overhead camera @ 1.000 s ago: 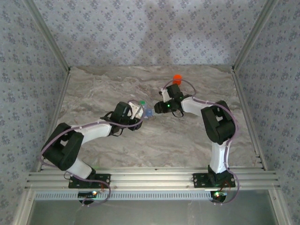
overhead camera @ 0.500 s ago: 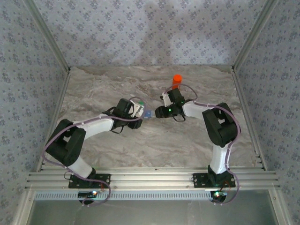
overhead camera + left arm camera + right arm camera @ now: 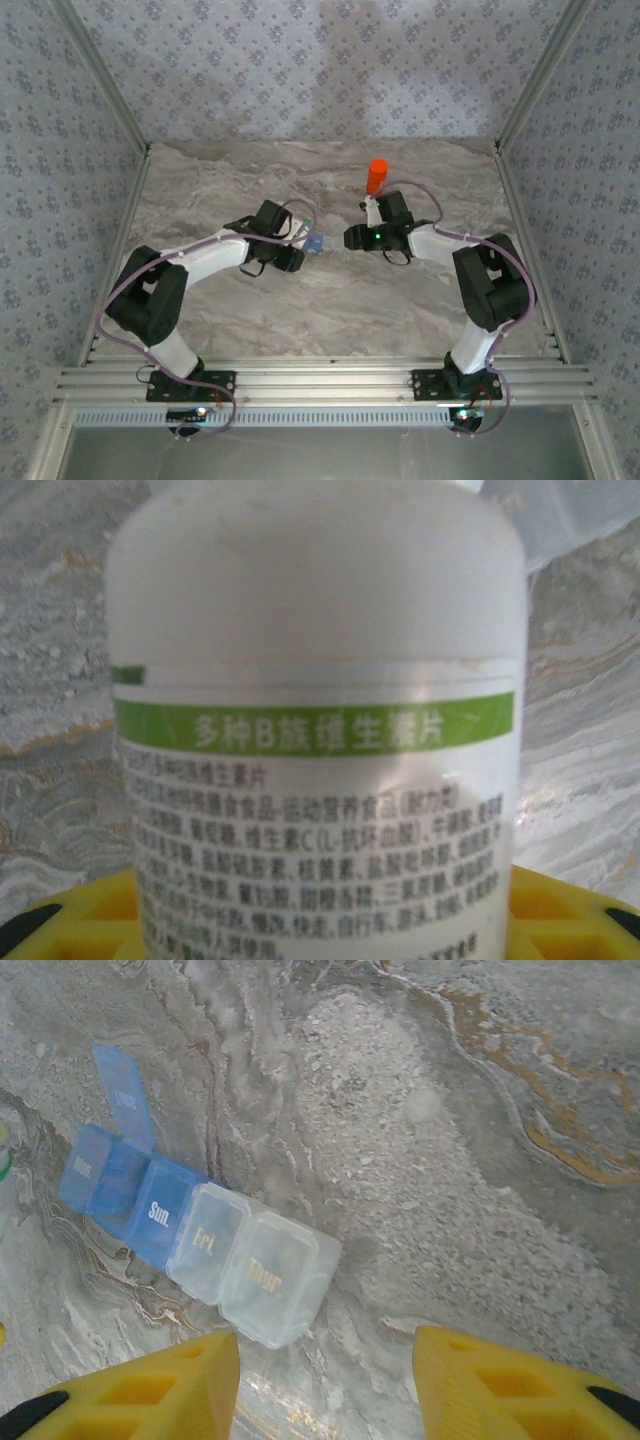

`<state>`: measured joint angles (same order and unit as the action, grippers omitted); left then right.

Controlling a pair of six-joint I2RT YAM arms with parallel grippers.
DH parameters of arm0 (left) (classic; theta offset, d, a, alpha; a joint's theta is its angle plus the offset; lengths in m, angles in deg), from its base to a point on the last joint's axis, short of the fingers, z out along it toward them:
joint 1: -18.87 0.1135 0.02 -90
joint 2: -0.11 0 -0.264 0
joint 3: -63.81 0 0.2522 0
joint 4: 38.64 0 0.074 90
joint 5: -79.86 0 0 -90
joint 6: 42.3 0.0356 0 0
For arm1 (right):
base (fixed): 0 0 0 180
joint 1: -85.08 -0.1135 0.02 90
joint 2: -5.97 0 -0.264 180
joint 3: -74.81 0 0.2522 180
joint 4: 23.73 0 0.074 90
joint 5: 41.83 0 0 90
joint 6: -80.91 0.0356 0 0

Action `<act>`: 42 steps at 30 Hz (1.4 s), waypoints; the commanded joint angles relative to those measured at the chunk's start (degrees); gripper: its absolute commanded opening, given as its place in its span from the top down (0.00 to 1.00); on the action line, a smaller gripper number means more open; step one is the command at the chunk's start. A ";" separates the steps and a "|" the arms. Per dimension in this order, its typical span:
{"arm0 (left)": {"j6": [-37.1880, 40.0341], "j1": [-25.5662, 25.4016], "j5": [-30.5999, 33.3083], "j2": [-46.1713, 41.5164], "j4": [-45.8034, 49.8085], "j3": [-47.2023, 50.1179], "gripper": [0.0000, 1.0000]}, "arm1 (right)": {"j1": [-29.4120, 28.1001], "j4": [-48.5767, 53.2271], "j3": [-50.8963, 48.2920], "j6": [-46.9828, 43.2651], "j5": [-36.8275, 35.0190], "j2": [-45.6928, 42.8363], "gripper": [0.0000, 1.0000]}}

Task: Sort the pills into containers

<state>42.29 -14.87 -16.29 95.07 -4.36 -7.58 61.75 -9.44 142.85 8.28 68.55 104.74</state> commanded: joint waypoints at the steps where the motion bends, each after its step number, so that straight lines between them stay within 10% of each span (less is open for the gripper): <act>1: 1.43 -0.09 -0.15 0.19 6.66 -2.96 1.00 | 0.89 -1.68 -0.84 0.31 -0.84 -2.37 0.49; 42: 12.24 -5.20 14.43 20.15 47.19 -36.06 1.00 | 4.26 -6.91 -1.68 5.47 9.71 0.89 0.49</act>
<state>51.69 -19.57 -3.99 113.47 36.01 -41.13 65.62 -15.19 141.26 12.63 76.71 104.87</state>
